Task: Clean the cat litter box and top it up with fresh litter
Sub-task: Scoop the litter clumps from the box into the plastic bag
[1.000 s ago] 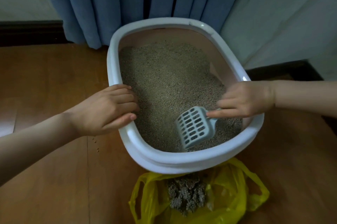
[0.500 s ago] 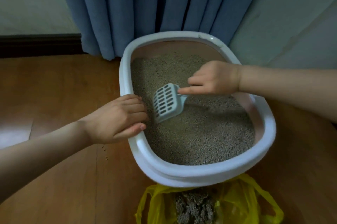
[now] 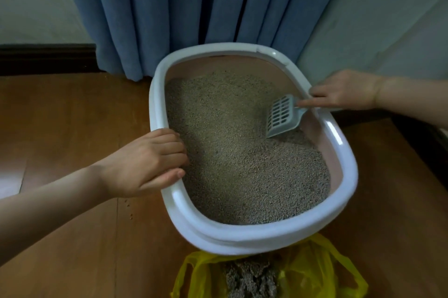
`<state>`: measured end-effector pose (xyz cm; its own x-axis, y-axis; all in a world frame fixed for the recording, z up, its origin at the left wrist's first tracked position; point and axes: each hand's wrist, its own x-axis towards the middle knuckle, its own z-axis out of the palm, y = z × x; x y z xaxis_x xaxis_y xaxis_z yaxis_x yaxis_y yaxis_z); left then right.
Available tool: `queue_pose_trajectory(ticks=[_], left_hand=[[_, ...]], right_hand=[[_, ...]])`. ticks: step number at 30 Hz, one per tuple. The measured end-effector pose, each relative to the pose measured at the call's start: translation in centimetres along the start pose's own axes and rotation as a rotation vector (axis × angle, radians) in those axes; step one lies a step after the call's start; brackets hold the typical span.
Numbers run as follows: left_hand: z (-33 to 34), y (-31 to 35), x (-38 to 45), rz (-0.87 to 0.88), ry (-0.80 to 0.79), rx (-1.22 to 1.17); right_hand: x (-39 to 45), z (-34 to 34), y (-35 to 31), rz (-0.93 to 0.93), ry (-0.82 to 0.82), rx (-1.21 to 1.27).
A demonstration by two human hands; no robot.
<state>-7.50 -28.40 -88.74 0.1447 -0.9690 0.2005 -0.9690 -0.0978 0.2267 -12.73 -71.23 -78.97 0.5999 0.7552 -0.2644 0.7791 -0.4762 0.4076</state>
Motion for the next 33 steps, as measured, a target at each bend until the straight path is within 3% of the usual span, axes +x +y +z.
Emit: queue_pose_trajectory(ticks=[6, 13, 19, 25, 33], left_hand=[[0.2, -0.1, 0.0, 0.002, 0.002, -0.005], [-0.1, 0.1, 0.0, -0.008, -0.008, -0.005], [-0.4, 0.6, 0.1, -0.01, -0.02, 0.004], [-0.8, 1.7, 0.6, 0.001, -0.049, -0.023], [-0.6, 4.4, 0.6, 0.035, -0.103, -0.072]], right_hand=[[-0.6, 0.8, -3.0, 0.222, 0.148, 0.003], [-0.1, -1.6, -9.8, 0.593, 0.162, 0.276], [-2.3, -5.6, -15.3, 0.895, -0.001, 0.421], [-1.3, -6.4, -17.2, 0.976, -0.185, 0.416], [0.7, -3.9, -18.6, 1.053, -0.106, 0.6]])
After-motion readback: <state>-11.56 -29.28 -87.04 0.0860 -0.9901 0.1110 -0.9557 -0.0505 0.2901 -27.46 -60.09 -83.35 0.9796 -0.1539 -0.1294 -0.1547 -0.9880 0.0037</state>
